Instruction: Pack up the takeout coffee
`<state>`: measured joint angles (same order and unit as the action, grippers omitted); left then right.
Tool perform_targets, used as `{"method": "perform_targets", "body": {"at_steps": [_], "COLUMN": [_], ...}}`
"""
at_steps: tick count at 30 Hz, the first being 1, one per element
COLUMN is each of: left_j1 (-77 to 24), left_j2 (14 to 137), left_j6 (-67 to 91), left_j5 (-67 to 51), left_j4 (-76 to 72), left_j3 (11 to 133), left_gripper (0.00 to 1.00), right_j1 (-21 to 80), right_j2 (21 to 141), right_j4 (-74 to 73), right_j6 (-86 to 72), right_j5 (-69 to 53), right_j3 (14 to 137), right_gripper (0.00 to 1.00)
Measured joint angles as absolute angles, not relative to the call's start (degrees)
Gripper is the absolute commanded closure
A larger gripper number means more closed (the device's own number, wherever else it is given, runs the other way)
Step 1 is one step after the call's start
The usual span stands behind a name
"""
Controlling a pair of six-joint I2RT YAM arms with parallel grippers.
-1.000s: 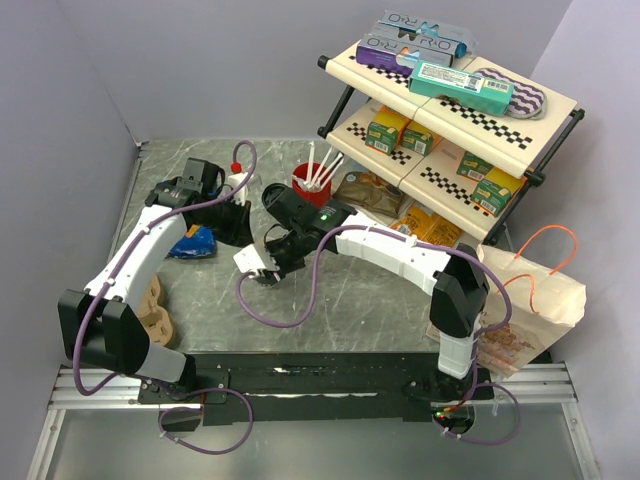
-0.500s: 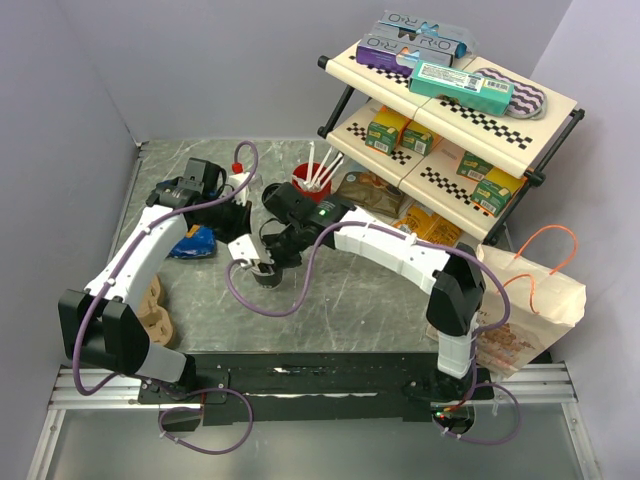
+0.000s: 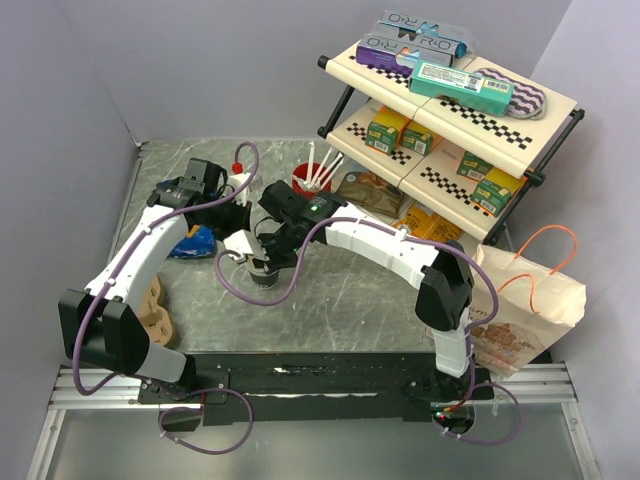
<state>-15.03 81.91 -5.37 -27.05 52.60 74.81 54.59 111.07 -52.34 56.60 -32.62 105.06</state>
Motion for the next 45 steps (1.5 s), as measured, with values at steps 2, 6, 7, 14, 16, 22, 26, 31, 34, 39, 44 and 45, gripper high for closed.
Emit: {"method": "perform_targets", "body": {"at_steps": [2,6,7,14,16,22,26,31,34,39,44,45], "left_j1": [-15.1,-14.8,-14.3,-2.7,-1.8,-1.8,-1.5,-1.5,-1.5,-1.5,-1.4,-1.4], "left_j2": [81.9,81.0,80.4,70.3,68.7,70.6,71.5,72.3,73.0,75.6,78.0,78.3], "left_j6": [-5.1,-3.2,-2.4,8.9,12.2,21.1,26.5,30.6,31.7,33.1,33.2,33.3], "left_j5": [-26.7,-24.7,-24.5,-29.6,-32.3,-40.3,-43.9,-47.4,-48.7,-49.7,-49.7,-49.7], "left_j4": [52.5,50.9,50.0,40.4,37.2,29.8,26.1,20.6,18.6,16.8,16.8,16.8], "left_j3": [74.8,74.1,73.7,64.4,61.6,52.6,48.0,47.2,47.2,47.2,47.3,47.3], "left_gripper": [0.53,0.30,0.29,0.18,0.20,0.23,0.25,0.26,0.26,0.28,0.29,0.29], "right_j1": [54.3,54.0,53.9,53.6,53.6,53.6,53.6,53.6,53.6,53.6,53.8,53.8], "right_j2": [111.3,111.0,110.3,103.4,102.9,101.9,101.5,101.5,101.5,101.5,101.5,101.5], "right_j4": [-52.8,-48.7,-46.4,-34.4,-31.0,-24.3,-21.6,-21.1,-21.1,-21.1,-21.1,-21.1], "right_j6": [56.1,51.7,50.4,40.9,38.3,32.4,30.7,29.5,29.4,29.4,28.9,28.8], "right_j5": [-32.8,-32.3,-31.9,-24.0,-21.3,-13.7,-10.3,-9.0,-8.9,-8.8,-8.9,-8.9], "right_j3": [105.8,104.0,102.3,87.4,86.5,85.4,85.1,85.1,85.1,85.2,85.2,85.3], "right_gripper": [1.00,1.00,1.00,1.00,1.00,1.00,1.00,1.00,1.00,1.00,1.00,1.00]}}
